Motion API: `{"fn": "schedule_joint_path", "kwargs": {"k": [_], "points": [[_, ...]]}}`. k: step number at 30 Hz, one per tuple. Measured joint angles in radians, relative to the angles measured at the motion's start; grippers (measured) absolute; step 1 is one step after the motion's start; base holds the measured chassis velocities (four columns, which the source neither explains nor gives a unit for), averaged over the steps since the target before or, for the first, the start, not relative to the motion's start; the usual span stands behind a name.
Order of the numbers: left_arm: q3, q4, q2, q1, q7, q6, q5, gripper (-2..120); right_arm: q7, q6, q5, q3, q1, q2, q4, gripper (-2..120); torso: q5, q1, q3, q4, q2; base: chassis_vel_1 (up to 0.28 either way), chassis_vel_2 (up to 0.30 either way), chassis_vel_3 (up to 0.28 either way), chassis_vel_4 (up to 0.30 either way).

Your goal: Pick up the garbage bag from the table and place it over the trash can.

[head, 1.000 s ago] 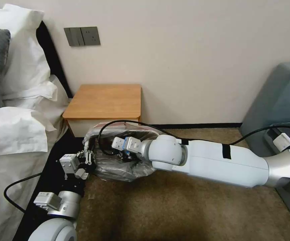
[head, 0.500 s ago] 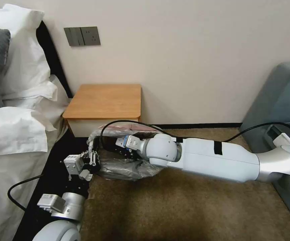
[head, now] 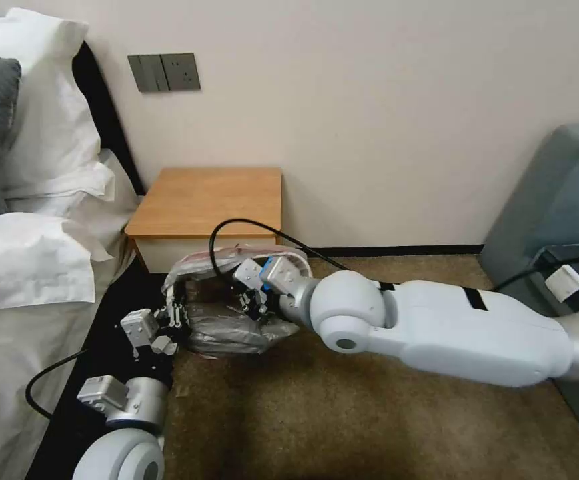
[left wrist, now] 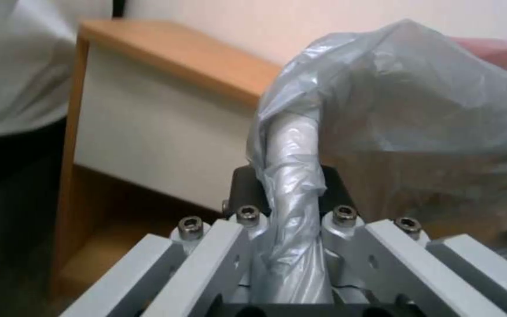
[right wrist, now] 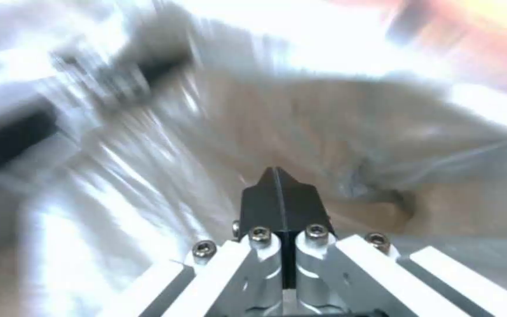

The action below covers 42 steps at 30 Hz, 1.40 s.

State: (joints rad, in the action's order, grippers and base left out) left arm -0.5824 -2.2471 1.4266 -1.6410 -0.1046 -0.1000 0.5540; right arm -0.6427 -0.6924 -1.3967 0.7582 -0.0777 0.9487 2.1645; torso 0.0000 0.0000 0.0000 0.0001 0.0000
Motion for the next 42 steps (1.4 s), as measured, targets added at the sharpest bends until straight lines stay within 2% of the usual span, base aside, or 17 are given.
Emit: {"fn": "schedule_joint_path", "kwargs": {"k": [3, 6, 8, 10, 11, 14, 16, 18, 19, 20, 22, 23, 26, 31, 34, 41, 42], "points": [[0.000, 0.013, -0.004, 0.006, -0.021, -0.025, 0.029, 7, -0.063, 0.024, -0.070, -0.089, -0.033, -0.024, 0.084, 0, 0.0001, 0.000, 0.000, -0.0001, 0.000, 0.000, 0.000, 0.000, 0.000], [0.005, 0.022, -0.009, 0.008, -0.041, -0.061, 0.047, 7, -0.080, 0.060, -0.049, -0.144, -0.063, -0.067, 0.153, 6, 0.0001, 0.000, 0.000, 0.0003, 0.000, 0.000, 0.000, 0.000, 0.000], [0.015, 0.030, -0.019, 0.006, -0.057, -0.086, 0.052, 7, -0.059, 0.089, 0.093, -0.182, -0.113, -0.134, 0.192, 14, -0.0001, 0.000, 0.000, 0.0002, 0.000, 0.000, 0.000, 0.000, 0.000], [0.038, 0.034, -0.039, -0.001, -0.074, -0.120, 0.060, 7, 0.018, 0.154, 0.362, -0.235, -0.245, -0.235, 0.213, 24, 0.0006, 0.000, 0.000, -0.0003, 0.000, 0.000, 0.000, 0.000, 0.000], [0.038, 0.034, -0.039, -0.001, -0.074, -0.120, 0.060, 7, 0.018, 0.154, 0.362, -0.235, -0.245, -0.235, 0.213, 24, 0.0006, 0.000, 0.000, -0.0003, 0.000, 0.000, 0.000, 0.000, 0.000], [0.082, 0.048, -0.049, -0.013, -0.094, -0.153, 0.064, 7, 0.049, 0.217, 0.631, -0.363, -0.480, -0.302, 0.219, 37, 0.0003, 0.000, 0.000, -0.0003, 0.000, 0.000, 0.000, 0.000, 0.000], [0.090, 0.053, -0.049, -0.013, -0.098, -0.157, 0.063, 7, 0.051, 0.222, 0.673, -0.399, -0.533, -0.302, 0.219, 40, 0.0003, 0.000, 0.000, -0.0002, 0.000, 0.000, 0.000, 0.000, 0.000], [0.130, 0.091, -0.044, -0.014, -0.112, -0.188, 0.046, 7, 0.068, 0.235, 0.860, -0.591, -0.840, -0.260, 0.212, 52, 0.0007, 0.000, 0.000, -0.0004, 0.000, 0.000, 0.000, 0.000, 0.000], [0.143, 0.103, -0.043, -0.013, -0.116, -0.193, 0.044, 7, 0.068, 0.239, 0.898, -0.652, -0.925, -0.236, 0.212, 57, 0.0005, 0.000, 0.000, -0.0004, 0.000, 0.000, 0.000, 0.000, 0.000], [0.143, 0.103, -0.043, -0.013, -0.116, -0.193, 0.044, 7, 0.068, 0.239, 0.898, -0.652, -0.925, -0.236, 0.212, 57, 0.0005, 0.000, 0.000, -0.0004, 0.000, 0.000, 0.000, 0.000, 0.000], [0.167, 0.125, -0.043, -0.010, -0.122, -0.198, 0.045, 7, 0.083, 0.264, 1.011, -0.789, -1.107, -0.167, 0.210, 68, 0.0001, 0.000, 0.000, 0.0000, 0.000, 0.000, 0.000, 0.000, 0.000], [0.167, 0.125, -0.043, -0.010, -0.122, -0.198, 0.045, 7, 0.083, 0.264, 1.011, -0.789, -1.107, -0.167, 0.210, 68, 0.0001, 0.000, 0.000, 0.0000, 0.000, 0.000, 0.000, 0.000, 0.000], [0.195, 0.149, -0.047, -0.007, -0.138, -0.203, 0.049, 7, 0.131, 0.345, 1.154, -0.922, -1.295, -0.082, 0.203, 82, 0.0000, 0.000, 0.000, -0.0004, 0.000, 0.000, 0.000, 0.000, 0.000], [0.221, 0.172, -0.052, 0.012, -0.181, -0.244, 0.054, 7, 0.139, 0.364, 1.188, -0.954, -1.362, -0.032, 0.207, 96, 0.0000, 0.000, 0.000, 0.0000, 0.000, 0.000, 0.000, 0.000, 0.000], [0.232, 0.187, -0.051, 0.043, -0.220, -0.322, 0.057, 7, 0.147, 0.370, 1.199, -0.956, -1.366, -0.017, 0.204, 100, -0.0001, 0.000, 0.000, 0.0000, 0.000, 0.000, 0.000, 0.000, 0.000], [0.232, 0.204, -0.051, 0.083, -0.227, -0.365, 0.060, 27, 0.152, 0.365, 1.187, -0.948, -1.353, -0.017, 0.202, 100, 0.0000, 0.000, 0.000, 0.0000, 0.000, 0.000, 0.000, 0.000, 0.000], [0.231, 0.207, -0.052, 0.088, -0.233, -0.371, 0.060, 34, 0.152, 0.364, 1.180, -0.947, -1.349, -0.018, 0.200, 100, 0.0001, 0.000, 0.000, 0.0000, 0.000, 0.000, 0.000, 0.000, 0.000]]}}
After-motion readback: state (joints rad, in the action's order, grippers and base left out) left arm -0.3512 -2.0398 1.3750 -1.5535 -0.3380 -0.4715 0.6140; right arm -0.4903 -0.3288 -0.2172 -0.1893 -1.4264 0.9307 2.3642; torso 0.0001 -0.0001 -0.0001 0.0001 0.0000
